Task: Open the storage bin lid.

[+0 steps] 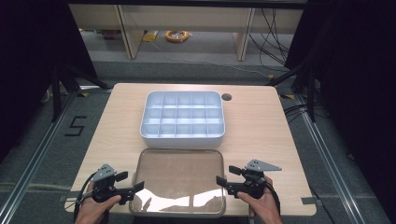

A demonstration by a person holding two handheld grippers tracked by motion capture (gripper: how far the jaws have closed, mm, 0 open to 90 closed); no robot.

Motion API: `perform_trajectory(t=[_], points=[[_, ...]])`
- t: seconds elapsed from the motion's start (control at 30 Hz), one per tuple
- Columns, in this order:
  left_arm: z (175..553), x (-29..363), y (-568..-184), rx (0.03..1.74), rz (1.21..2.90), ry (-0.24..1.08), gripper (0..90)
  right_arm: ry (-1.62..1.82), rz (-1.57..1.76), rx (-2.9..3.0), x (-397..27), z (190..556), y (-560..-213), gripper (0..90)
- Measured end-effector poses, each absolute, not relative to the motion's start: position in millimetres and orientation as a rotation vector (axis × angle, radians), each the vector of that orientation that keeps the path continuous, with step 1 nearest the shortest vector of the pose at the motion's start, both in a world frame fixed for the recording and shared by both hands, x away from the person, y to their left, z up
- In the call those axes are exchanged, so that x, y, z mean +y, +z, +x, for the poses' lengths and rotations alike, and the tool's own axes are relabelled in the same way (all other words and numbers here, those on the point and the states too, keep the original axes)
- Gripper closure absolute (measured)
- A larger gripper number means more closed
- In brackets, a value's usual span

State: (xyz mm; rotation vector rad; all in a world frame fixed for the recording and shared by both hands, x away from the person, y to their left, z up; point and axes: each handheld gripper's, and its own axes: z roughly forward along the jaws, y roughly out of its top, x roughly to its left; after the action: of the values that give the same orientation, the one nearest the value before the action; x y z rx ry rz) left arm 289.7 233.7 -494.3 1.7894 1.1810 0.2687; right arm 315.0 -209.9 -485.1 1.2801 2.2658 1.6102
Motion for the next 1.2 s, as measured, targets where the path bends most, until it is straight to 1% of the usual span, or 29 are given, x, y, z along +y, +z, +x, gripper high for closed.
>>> perform_trajectory(t=[0.1,0.23,0.3,0.33,0.4,0.6,0.67,0.73,0.93,0.97,1.0,1.07,1.1,1.17,1.2], points=[[284,232,-494,1.203,1.786,0.265,15.5,1.609,1.243,2.28,-210,308,-484,21.8],[280,232,-495,1.156,1.814,0.262,15.5,1.592,1.238,2.28,-211,300,-485,21.9],[276,231,-493,1.163,1.814,0.266,15.5,1.57,1.268,2.285,-210,295,-485,22.0],[275,232,-493,1.128,1.83,0.277,15.5,1.576,1.209,2.292,-212,294,-486,22.1],[273,232,-492,1.131,1.832,0.282,15.5,1.585,1.263,2.301,-211,288,-485,22.0],[265,231,-492,1.109,1.851,0.281,15.5,1.546,1.185,2.324,-215,279,-487,22.0],[263,231,-492,1.098,1.866,0.295,15.5,1.573,1.216,2.325,-215,273,-486,22.0],[261,230,-492,1.112,1.846,0.281,15.5,1.56,1.231,2.327,-215,269,-487,22.0],[254,229,-492,1.087,1.895,0.295,15.5,1.531,1.217,2.345,-219,262,-489,22.6],[253,228,-492,1.1,1.877,0.284,15.5,1.504,1.257,2.341,-219,259,-489,22.7],[252,229,-491,1.079,1.892,0.291,15.6,1.501,1.241,2.331,-219,259,-490,22.8],[250,228,-491,1.101,1.874,0.293,15.6,1.513,1.218,2.349,-222,257,-492,22.8],[249,229,-490,1.099,1.878,0.294,15.5,1.49,1.312,2.352,-222,251,-489,22.9],[247,230,-490,1.116,1.876,0.293,15.6,1.492,1.269,2.341,-223,251,-492,23.0],[247,230,-490,1.107,1.886,0.291,15.6,1.502,1.31,2.355,-222,248,-492,23.0]])
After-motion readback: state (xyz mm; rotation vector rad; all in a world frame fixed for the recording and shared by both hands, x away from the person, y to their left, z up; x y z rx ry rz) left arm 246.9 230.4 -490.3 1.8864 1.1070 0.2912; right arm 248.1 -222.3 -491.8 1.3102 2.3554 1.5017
